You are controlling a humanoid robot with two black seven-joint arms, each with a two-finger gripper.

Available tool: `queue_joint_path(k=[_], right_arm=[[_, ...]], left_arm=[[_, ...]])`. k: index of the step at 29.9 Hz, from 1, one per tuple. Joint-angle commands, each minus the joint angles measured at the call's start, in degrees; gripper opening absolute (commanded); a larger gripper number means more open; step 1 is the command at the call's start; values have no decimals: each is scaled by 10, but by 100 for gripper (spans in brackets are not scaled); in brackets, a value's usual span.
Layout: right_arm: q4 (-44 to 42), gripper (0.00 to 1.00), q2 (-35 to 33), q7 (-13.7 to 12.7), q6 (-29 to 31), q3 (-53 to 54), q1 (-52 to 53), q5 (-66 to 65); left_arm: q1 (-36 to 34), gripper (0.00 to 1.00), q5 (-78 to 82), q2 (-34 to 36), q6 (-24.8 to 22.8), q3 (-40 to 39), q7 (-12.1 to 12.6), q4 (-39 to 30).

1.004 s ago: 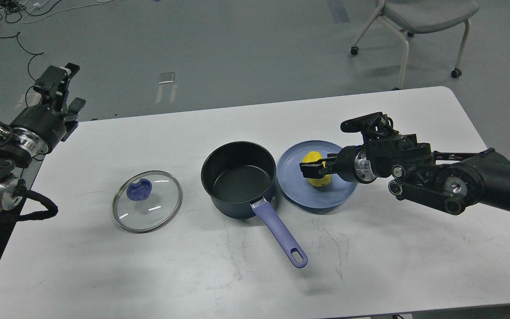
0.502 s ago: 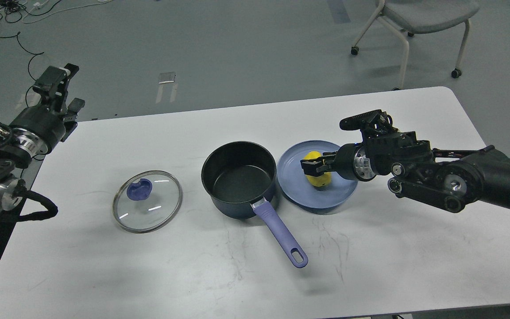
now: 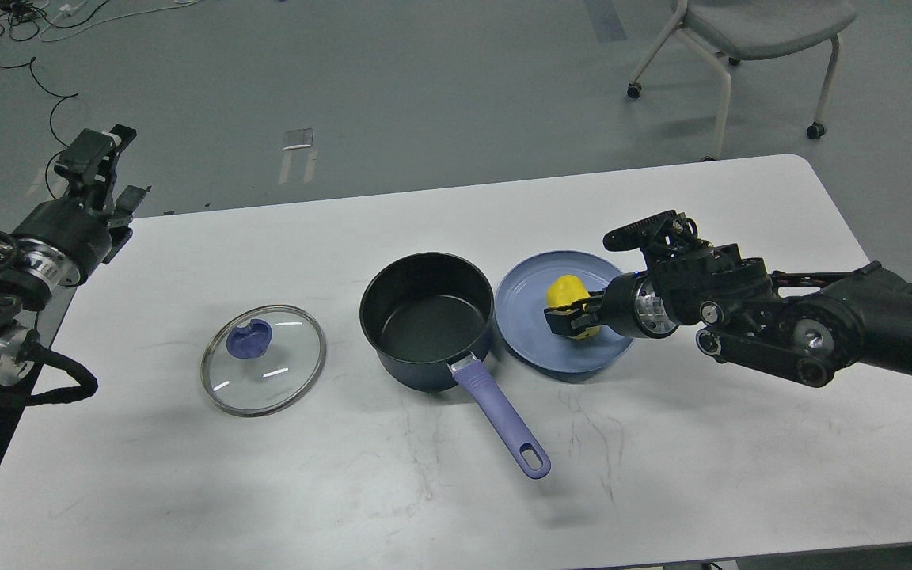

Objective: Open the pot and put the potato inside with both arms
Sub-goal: 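Grasp the yellow potato on the blue plate with the right gripper, then lift the potato and carry it over the saucepan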

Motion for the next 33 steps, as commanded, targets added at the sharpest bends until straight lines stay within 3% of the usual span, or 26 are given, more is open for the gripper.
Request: queue_joint_path(k=[1, 4, 11, 22, 33], right_arm=[[0, 60, 0, 0, 0, 2, 9, 0], [0, 50, 0, -1, 0, 2, 7, 0], [3, 50, 0, 0, -2, 14, 18, 4], [46, 50, 5, 0, 16, 32, 119, 12], [37, 50, 119, -16, 17, 25, 111, 11]], left_arm=[[0, 99, 1, 0, 0, 1, 0, 0], [0, 99, 1, 0, 0, 1, 0, 0], [0, 99, 3, 0, 0, 0, 0, 1], [-1, 99, 4, 1, 0, 0, 0, 1], [0, 99, 4, 10, -1, 1, 0, 0]])
